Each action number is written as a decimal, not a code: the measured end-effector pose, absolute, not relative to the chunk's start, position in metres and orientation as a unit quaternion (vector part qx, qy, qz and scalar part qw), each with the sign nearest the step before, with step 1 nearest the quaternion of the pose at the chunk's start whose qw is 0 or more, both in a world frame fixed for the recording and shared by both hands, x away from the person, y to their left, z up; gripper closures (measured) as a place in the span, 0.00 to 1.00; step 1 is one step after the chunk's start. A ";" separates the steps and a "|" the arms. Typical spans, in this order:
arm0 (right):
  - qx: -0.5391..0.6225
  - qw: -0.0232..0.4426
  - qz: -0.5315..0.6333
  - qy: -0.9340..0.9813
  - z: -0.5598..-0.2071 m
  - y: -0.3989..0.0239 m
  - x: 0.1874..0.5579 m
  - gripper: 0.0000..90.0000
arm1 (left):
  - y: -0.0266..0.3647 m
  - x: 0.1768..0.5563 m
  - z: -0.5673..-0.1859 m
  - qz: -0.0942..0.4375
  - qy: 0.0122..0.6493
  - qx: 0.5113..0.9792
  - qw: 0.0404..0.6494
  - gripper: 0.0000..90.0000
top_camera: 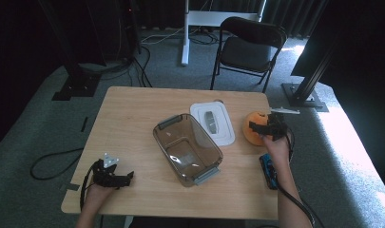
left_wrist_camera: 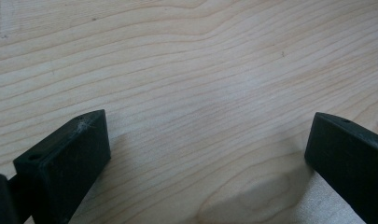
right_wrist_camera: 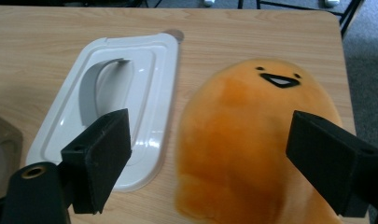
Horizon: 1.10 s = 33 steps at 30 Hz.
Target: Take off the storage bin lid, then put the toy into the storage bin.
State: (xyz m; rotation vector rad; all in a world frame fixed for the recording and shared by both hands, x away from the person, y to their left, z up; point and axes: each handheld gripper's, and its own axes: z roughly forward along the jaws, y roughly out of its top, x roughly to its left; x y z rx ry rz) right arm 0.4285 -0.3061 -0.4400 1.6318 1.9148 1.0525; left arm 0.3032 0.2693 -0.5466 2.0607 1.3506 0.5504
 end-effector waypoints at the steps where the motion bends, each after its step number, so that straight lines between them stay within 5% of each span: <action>1: 0.592 0.206 0.376 0.683 -0.441 -0.310 0.430 0.15 | 0.269 0.303 -0.547 0.208 0.510 0.778 0.303 0.01; 33: 0.637 0.179 0.339 0.669 -0.474 -0.332 0.457 0.16 | 0.269 0.303 -0.547 0.207 0.510 0.778 0.303 0.01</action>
